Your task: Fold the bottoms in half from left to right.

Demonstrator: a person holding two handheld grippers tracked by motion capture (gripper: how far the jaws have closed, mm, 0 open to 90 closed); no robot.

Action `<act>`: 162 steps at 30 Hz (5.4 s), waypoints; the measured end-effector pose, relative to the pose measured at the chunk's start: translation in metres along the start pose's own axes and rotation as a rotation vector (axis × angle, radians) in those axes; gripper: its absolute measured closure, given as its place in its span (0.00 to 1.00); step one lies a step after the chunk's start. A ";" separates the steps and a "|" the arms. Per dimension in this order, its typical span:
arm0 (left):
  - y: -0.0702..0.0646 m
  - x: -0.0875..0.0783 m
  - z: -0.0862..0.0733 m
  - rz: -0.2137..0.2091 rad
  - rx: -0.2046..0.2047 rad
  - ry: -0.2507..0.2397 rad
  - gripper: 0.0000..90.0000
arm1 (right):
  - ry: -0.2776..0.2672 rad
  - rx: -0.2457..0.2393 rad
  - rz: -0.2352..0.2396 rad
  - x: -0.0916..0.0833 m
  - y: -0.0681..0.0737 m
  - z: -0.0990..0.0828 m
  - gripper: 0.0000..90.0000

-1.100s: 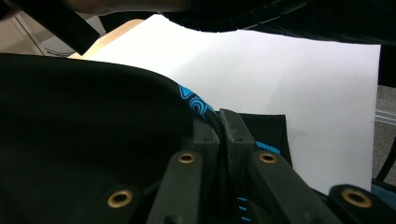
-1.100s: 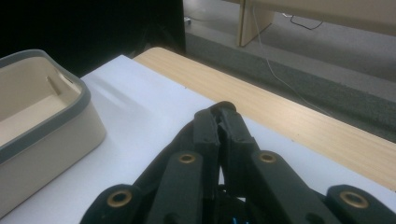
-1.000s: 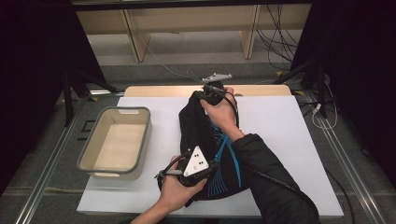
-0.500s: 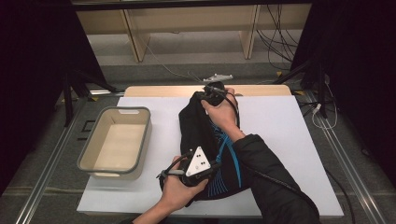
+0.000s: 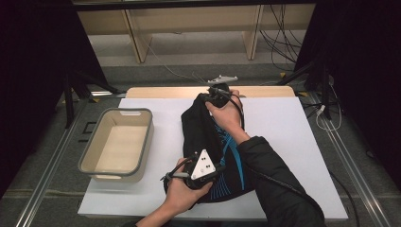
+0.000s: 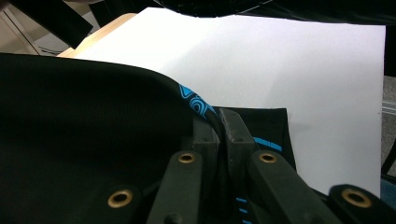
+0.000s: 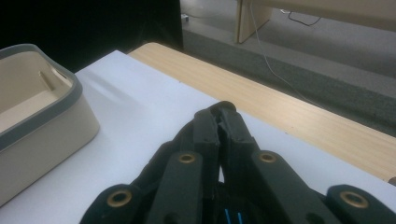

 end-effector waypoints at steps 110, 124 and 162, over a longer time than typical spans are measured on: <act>-0.017 0.044 -0.008 -0.058 0.041 0.082 0.95 | 0.036 0.060 -0.030 -0.003 -0.028 -0.032 0.96; -0.020 0.053 -0.007 -0.067 0.051 0.098 0.95 | 0.048 0.063 -0.040 -0.003 -0.034 -0.037 0.96; -0.028 0.076 -0.007 -0.098 0.056 0.143 0.94 | 0.067 0.070 -0.054 -0.006 -0.042 -0.049 0.96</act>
Point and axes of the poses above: each handheld gripper's, and its own axes: x roughly forward along the jaws, z roughly out of its top, y roughly to its left, the point moved 2 cm from there along x, roughly forward along the jaws, and after that the axes turned 8 degrees about z, right-handed, at the moved point
